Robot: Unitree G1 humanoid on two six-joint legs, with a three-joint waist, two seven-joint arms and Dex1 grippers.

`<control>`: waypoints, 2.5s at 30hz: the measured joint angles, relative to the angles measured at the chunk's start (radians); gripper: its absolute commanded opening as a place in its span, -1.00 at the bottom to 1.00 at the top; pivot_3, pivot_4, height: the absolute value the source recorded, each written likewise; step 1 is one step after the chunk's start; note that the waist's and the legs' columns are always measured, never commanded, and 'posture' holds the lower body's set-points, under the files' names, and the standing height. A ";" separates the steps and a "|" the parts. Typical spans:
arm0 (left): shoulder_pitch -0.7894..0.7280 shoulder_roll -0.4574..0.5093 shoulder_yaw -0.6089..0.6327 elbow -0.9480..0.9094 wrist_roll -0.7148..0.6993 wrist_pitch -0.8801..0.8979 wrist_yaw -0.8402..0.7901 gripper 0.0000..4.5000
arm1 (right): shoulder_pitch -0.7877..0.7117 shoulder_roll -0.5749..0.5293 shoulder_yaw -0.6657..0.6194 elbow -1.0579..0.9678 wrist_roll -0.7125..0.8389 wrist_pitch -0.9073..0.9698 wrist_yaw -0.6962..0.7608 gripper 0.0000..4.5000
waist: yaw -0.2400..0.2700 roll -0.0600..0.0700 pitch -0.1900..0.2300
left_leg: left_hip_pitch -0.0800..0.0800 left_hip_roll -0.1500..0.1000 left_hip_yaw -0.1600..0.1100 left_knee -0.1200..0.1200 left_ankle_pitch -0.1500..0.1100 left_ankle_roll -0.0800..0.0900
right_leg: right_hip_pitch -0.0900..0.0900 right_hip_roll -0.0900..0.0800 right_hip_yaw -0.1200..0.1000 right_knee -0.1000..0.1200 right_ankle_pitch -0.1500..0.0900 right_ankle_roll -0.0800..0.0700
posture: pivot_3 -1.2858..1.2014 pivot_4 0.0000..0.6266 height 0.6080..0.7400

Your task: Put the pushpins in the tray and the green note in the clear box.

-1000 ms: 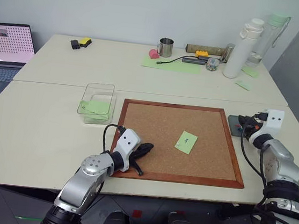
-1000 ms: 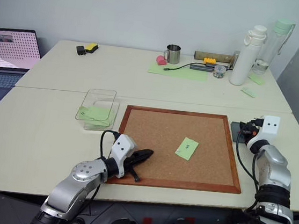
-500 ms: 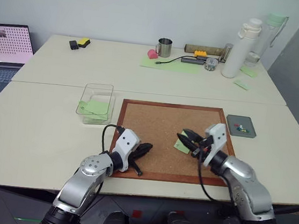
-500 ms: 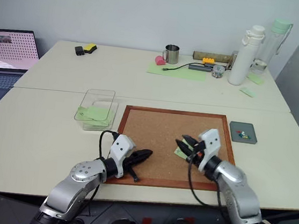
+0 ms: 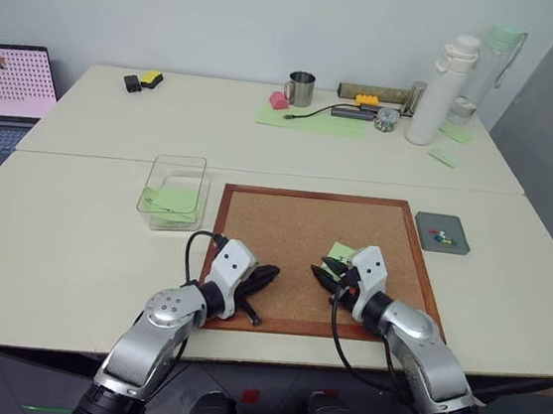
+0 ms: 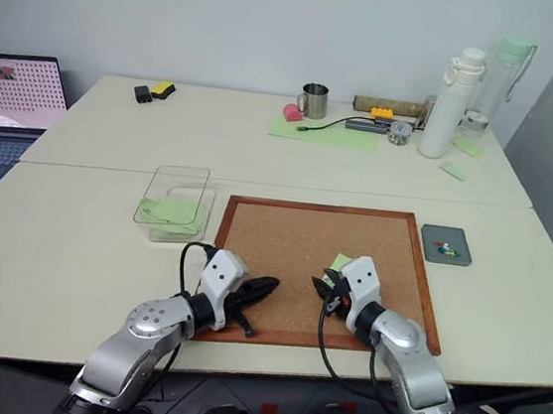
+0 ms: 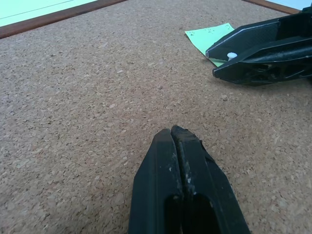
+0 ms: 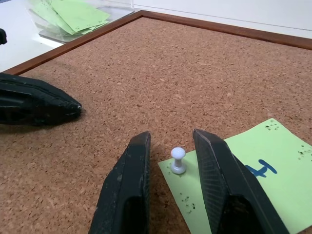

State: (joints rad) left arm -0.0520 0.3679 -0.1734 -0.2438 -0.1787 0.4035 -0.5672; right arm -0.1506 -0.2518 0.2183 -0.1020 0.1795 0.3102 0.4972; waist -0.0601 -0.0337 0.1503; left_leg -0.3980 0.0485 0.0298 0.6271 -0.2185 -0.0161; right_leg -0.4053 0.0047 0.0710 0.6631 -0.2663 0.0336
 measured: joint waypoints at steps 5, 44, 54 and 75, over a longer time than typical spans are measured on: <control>0.006 0.005 0.004 -0.004 0.000 0.001 0.002 -1.00 | 0.000 0.019 -0.007 0.019 -0.002 -0.017 -0.009 -0.97 | -0.001 -0.004 -0.003 | 0.001 0.001 0.000 0.000 0.000 0.000 | 0.000 0.000 0.001 0.000 -0.002 -0.005 | 0.03 -0.52 1.00; -0.163 -0.283 0.375 -0.020 -0.840 0.709 0.210 0.22 | -0.091 -0.356 0.037 -0.148 -0.119 -0.281 0.350 -1.00 | 0.028 -0.010 0.012 | -0.003 -0.002 -0.002 0.002 0.000 0.000 | -0.001 -0.001 -0.003 0.000 0.001 0.002 | 0.03 -0.52 1.00; -0.209 -0.324 0.422 0.014 -1.041 0.750 0.321 0.22 | -0.108 -0.360 0.079 -0.256 -0.116 -0.281 0.423 -1.00 | 0.029 -0.012 0.013 | -0.003 -0.003 -0.002 0.002 0.000 0.000 | 0.000 -0.001 -0.002 -0.001 0.001 0.002 | 0.03 -0.52 1.00; -0.175 -0.278 0.346 0.005 -1.072 0.707 0.317 -0.99 | -0.141 -0.359 0.092 -0.256 -0.132 -0.327 0.463 -1.00 | 0.030 -0.012 0.013 | -0.003 -0.003 -0.002 0.002 0.000 -0.001 | 0.000 -0.002 -0.002 -0.001 0.001 0.002 | 0.03 -0.52 1.00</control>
State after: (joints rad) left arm -0.2265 0.0903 0.1729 -0.2385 -1.2506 1.1105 -0.2505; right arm -0.2920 -0.6112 0.3101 -0.3579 0.0476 -0.0166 0.9599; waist -0.0299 -0.0454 0.1630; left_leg -0.4010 0.0454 0.0277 0.6291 -0.2182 -0.0166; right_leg -0.4054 0.0030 0.0686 0.6625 -0.2651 0.0352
